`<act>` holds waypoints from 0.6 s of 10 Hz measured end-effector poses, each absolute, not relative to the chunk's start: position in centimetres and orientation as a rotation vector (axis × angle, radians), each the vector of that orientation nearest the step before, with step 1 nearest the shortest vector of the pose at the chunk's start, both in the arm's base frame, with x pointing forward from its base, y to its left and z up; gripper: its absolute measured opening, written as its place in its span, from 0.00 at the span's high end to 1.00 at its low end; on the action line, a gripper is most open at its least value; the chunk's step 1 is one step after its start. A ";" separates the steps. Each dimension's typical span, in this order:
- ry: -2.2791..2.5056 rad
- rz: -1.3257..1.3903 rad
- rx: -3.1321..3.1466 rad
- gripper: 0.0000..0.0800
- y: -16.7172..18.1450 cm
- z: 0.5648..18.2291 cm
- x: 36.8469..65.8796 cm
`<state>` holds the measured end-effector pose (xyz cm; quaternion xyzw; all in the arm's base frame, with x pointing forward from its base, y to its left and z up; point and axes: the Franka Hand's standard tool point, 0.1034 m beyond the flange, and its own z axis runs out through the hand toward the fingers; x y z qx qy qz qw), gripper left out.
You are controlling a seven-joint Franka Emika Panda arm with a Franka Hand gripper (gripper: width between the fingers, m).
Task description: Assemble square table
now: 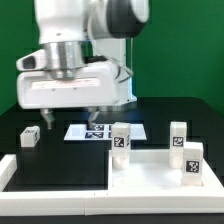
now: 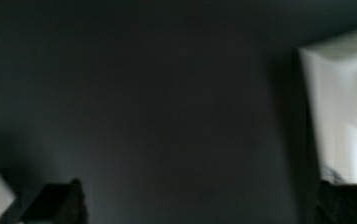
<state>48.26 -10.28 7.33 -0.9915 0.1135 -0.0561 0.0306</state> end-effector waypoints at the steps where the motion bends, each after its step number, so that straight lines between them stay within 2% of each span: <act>1: 0.234 -0.176 -3.076 0.19 -11.7 7.3 47.9; 3: 0.002 -0.181 -3.107 0.19 -13.5 7.2 47.6; 6: -0.114 -0.166 -3.110 0.19 -13.4 7.1 47.5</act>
Offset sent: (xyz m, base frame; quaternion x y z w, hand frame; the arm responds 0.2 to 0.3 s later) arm 0.0000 0.0000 0.0000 0.0000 0.0000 -0.1938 0.9810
